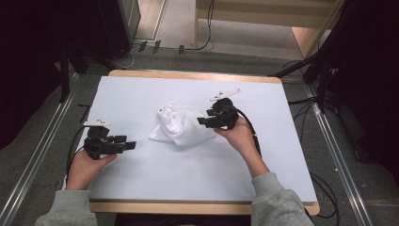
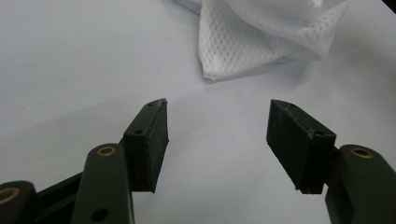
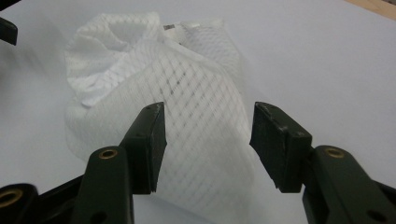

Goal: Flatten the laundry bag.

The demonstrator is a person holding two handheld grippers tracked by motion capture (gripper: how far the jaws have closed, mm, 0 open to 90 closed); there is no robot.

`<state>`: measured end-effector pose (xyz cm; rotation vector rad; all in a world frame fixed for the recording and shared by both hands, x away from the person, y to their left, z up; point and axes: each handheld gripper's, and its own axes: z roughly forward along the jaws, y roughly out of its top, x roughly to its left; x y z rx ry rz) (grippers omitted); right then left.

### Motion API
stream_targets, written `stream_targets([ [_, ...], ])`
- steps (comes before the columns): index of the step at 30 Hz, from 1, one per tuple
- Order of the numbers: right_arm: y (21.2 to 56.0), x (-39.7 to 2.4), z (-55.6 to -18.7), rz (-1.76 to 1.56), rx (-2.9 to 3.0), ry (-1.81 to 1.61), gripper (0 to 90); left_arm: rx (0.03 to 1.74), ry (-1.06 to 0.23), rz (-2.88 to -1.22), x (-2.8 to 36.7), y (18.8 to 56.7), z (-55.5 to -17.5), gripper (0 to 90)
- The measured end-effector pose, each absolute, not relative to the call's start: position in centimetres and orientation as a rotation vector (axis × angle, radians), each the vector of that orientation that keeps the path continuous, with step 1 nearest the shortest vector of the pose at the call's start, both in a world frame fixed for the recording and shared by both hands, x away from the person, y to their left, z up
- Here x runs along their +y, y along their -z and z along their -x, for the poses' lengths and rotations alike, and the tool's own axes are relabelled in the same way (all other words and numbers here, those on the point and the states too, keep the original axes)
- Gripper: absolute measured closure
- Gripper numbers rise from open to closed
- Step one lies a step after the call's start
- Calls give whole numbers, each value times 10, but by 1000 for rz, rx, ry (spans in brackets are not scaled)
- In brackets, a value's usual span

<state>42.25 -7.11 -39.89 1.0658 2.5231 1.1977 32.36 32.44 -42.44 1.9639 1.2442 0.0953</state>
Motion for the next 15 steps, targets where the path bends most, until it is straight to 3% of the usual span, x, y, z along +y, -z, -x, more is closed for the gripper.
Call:
stream_targets([
  [7,397,-44,-432,-1002,2554,-1196,391,1243,-93,-1970,323,425,-324,395],
  [15,392,-16,-435,-931,2552,-1215,399,1246,-89,-1964,325,425,-324,395],
])
